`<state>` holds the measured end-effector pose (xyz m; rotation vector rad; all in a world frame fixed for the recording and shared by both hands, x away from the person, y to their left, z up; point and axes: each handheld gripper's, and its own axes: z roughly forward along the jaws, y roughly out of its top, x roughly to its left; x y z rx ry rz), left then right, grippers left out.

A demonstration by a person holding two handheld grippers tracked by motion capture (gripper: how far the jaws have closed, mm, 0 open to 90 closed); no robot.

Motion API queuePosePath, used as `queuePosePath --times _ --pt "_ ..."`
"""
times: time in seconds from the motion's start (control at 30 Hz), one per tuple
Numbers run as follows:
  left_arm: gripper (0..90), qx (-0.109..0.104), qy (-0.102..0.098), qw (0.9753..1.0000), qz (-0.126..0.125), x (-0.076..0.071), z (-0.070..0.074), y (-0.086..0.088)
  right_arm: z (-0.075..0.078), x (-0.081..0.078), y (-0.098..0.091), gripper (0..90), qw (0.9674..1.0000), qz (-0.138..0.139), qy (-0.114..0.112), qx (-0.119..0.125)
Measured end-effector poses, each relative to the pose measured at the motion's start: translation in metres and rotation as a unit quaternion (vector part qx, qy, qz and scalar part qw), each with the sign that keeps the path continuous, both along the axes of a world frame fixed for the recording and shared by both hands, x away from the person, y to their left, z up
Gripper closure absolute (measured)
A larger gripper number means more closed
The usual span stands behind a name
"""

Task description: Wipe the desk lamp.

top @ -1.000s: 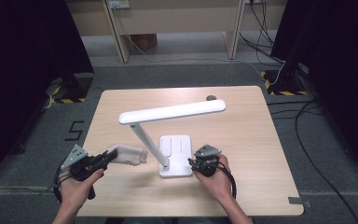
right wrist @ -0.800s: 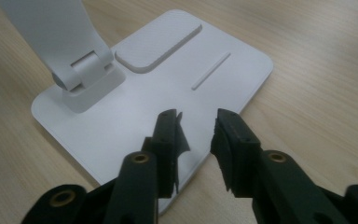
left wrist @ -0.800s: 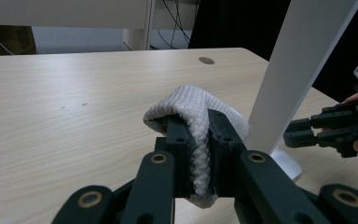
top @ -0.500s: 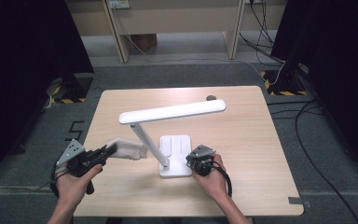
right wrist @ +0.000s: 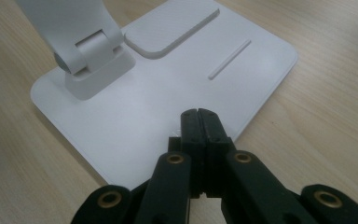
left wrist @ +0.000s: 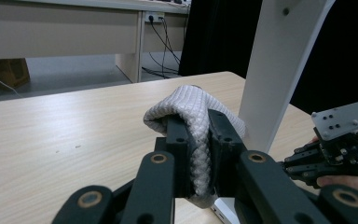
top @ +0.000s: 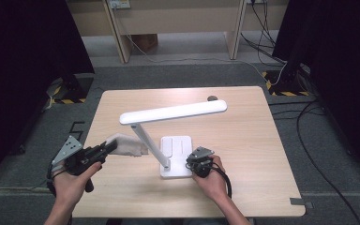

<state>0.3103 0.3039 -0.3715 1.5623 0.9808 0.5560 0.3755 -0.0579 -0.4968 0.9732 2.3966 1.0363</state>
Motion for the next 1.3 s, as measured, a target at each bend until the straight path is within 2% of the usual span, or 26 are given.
queuePosePath --times 0.2,0.4,0.5,0.9,1.1,1.3 --pt "80.5 0.004 -0.021 0.9998 0.000 -0.004 0.014 0.001 -0.003 0.002 0.003 90.0 1.0000 0.004 0.005 -0.005" --pt "80.5 -0.003 -0.039 0.9993 0.002 -0.006 0.027 0.003 -0.003 0.004 0.005 90.0 0.9999 0.008 0.004 -0.006" --pt "80.5 -0.008 -0.052 0.9986 -0.001 -0.008 0.038 0.004 -0.003 0.004 0.007 90.0 0.9999 0.009 0.003 -0.008" --pt "80.6 -0.022 -0.074 0.9970 0.001 -0.006 0.068 0.002 -0.002 0.005 0.009 90.0 0.9997 0.015 -0.005 -0.021" --pt "80.6 -0.024 -0.082 0.9964 -0.003 -0.008 0.074 0.000 -0.003 0.005 0.010 90.0 0.9997 0.019 -0.006 -0.016" --pt "80.6 -0.030 -0.093 0.9950 -0.021 -0.012 0.083 -0.005 -0.003 0.003 0.015 90.0 0.9994 0.026 -0.008 -0.022"
